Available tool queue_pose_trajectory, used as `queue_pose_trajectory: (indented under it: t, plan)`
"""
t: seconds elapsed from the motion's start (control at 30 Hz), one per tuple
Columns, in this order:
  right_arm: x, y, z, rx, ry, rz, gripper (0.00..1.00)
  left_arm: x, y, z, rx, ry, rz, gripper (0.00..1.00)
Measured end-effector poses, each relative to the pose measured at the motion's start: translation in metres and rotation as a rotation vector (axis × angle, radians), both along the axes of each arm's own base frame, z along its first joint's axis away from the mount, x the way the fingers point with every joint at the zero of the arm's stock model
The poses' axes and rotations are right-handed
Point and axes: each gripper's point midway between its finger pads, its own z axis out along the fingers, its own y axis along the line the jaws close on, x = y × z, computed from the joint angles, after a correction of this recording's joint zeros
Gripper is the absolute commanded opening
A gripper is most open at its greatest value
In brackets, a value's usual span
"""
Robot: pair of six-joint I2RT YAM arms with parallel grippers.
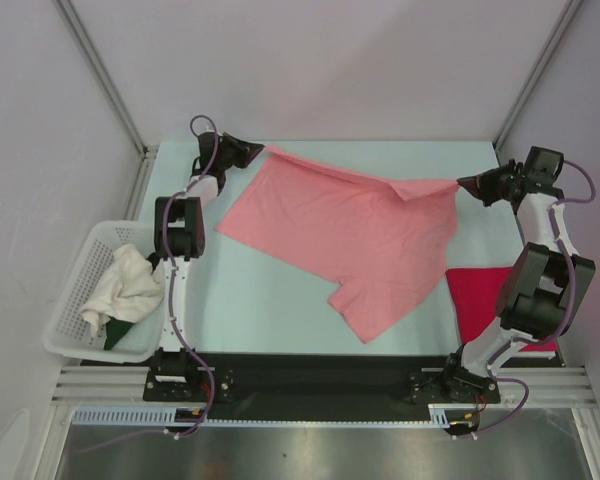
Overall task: Fold and stack the t-shirts
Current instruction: Fold the tshirt
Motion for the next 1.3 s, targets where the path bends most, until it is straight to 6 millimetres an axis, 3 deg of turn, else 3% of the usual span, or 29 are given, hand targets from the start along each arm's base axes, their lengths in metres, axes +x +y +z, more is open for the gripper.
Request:
queue_pose_trajectory:
  t: [0.17, 0.33, 0.57, 0.7, 1.0, 1.3]
  plan:
    - [-0.017, 0.012, -0.025, 0.025, 0.068, 0.012, 0.0, -0.008, 0.007, 0.013, 0.027, 0.014, -0.045, 0.0]
    - [-0.035, 0.027, -0.049, 0.052, 0.133, 0.026, 0.0, -0.02, 0.004, -0.003, 0.043, 0.078, -0.089, 0.0]
    - [-0.04, 0.03, -0.045, 0.048, 0.126, 0.03, 0.0, -0.042, 0.003, -0.04, 0.059, 0.179, -0.118, 0.0]
    - [-0.043, 0.031, -0.043, 0.044, 0.12, 0.031, 0.0, -0.049, 0.003, -0.051, 0.064, 0.211, -0.133, 0.0]
    - [-0.061, 0.035, -0.056, 0.043, 0.164, 0.039, 0.0, -0.05, 0.013, -0.042, 0.081, 0.202, -0.128, 0.0]
    - [-0.065, 0.029, -0.061, 0.035, 0.171, 0.03, 0.0, -0.049, 0.031, -0.045, 0.085, 0.216, -0.105, 0.0]
